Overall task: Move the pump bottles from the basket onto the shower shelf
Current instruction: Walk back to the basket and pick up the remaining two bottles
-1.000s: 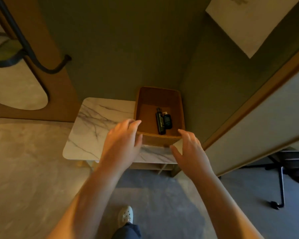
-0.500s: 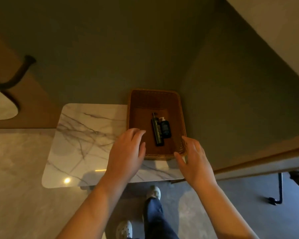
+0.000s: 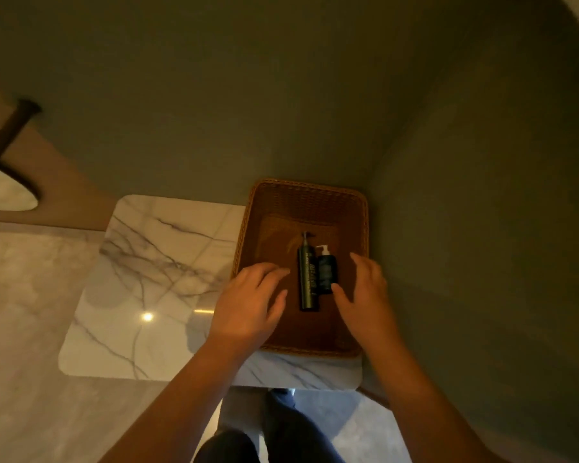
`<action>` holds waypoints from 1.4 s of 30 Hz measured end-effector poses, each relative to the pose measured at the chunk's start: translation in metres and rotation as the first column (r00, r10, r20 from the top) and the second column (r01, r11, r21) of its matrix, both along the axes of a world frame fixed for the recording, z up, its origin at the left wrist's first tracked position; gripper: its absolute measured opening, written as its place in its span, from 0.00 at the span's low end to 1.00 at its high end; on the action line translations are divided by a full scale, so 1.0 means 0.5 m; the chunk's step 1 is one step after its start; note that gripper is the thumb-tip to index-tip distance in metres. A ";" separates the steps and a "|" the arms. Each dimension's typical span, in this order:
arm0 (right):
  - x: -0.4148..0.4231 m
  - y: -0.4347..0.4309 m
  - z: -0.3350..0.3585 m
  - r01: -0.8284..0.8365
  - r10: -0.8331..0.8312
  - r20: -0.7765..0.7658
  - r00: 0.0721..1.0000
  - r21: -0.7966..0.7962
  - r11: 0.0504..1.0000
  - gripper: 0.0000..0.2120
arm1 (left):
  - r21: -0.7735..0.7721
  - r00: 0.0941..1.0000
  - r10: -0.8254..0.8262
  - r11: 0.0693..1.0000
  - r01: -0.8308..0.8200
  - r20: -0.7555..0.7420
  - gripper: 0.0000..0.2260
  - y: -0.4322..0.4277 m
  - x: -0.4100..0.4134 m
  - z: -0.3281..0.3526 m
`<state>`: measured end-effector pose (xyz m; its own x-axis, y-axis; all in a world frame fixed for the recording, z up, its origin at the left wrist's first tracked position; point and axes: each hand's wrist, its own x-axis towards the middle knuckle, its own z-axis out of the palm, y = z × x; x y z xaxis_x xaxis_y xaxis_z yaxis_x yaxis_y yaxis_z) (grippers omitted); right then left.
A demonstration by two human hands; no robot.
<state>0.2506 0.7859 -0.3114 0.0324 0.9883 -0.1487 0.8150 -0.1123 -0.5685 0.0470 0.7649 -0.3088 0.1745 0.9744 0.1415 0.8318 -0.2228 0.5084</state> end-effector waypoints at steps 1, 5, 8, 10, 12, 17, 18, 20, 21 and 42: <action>0.006 0.021 -0.011 -0.007 0.007 0.004 1.000 -0.013 1.000 0.30 | -0.001 1.000 0.000 1.000 0.000 0.006 0.15 0.017 0.010 -0.012; 0.022 0.083 -0.064 -0.024 0.023 -0.005 1.000 -0.065 0.998 0.30 | -0.040 1.000 -0.012 0.999 0.012 0.001 0.15 0.069 0.039 -0.064; 0.026 0.114 -0.107 0.030 -0.031 -0.014 0.999 -0.088 0.996 0.30 | -0.131 0.999 -0.034 0.991 0.033 -0.002 0.16 0.101 0.052 -0.112; 0.029 0.125 -0.141 0.052 -0.054 -0.014 0.998 -0.106 0.993 0.30 | -0.173 0.999 -0.045 0.984 0.041 -0.017 0.16 0.118 0.057 -0.149; 0.034 0.133 -0.176 0.078 -0.083 -0.037 0.996 -0.137 0.988 0.30 | -0.229 0.998 -0.055 0.972 0.049 -0.021 0.16 0.135 0.062 -0.190; 0.048 0.152 -0.277 0.112 -0.131 -0.066 0.989 -0.240 0.964 0.29 | -0.313 0.998 -0.058 0.948 0.057 0.005 0.23 0.168 0.081 -0.306; 0.049 0.155 -0.300 0.109 -0.132 -0.074 0.989 -0.258 0.960 0.29 | -0.323 0.998 -0.067 0.944 0.062 -0.003 0.24 0.173 0.083 -0.331; 0.053 0.154 -0.348 0.083 -0.108 -0.064 0.992 -0.309 0.947 0.28 | -0.369 0.998 -0.060 0.928 0.053 -0.008 0.27 0.179 0.087 -0.384; 0.054 0.153 -0.371 0.067 -0.090 -0.057 0.994 -0.333 0.941 0.28 | -0.392 0.999 -0.052 0.919 0.047 -0.002 0.27 0.182 0.087 -0.407; 0.088 0.184 -0.608 0.024 -0.020 0.014 1.000 -0.346 0.938 0.32 | -0.575 0.993 0.037 0.817 0.036 0.115 0.29 0.227 0.211 -0.662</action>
<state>0.2947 0.8781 -0.6152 0.0570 0.8747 -0.4813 0.8158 -0.3187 -0.4827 0.1526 0.8782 -0.6399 0.1919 0.8841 -0.4260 0.7590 0.1415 0.6355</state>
